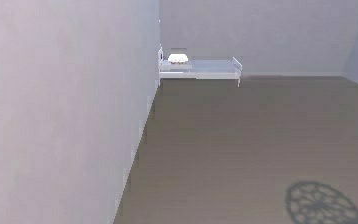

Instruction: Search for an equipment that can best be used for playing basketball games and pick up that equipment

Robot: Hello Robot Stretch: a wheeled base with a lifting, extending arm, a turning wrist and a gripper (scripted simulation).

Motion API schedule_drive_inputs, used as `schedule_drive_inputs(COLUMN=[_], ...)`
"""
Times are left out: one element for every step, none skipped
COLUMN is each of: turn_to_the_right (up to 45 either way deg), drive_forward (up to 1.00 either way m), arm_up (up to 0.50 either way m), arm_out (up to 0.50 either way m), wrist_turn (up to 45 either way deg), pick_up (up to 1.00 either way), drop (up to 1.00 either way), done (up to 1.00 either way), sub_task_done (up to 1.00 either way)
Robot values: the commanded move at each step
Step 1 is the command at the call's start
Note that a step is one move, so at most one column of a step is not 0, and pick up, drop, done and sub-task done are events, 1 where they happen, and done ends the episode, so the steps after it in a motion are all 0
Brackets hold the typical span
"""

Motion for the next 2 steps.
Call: schedule_drive_inputs(turn_to_the_right=[0.0, 0.0], drive_forward=[0.00, 0.00], arm_up=[0.38, 0.00], arm_out=[0.00, 0.30], wrist_turn=[0.0, 0.0], pick_up=[0.00, 0.00], drop=[0.00, 0.00], done=[0.00, 0.00], sub_task_done=[0.00, 0.00])
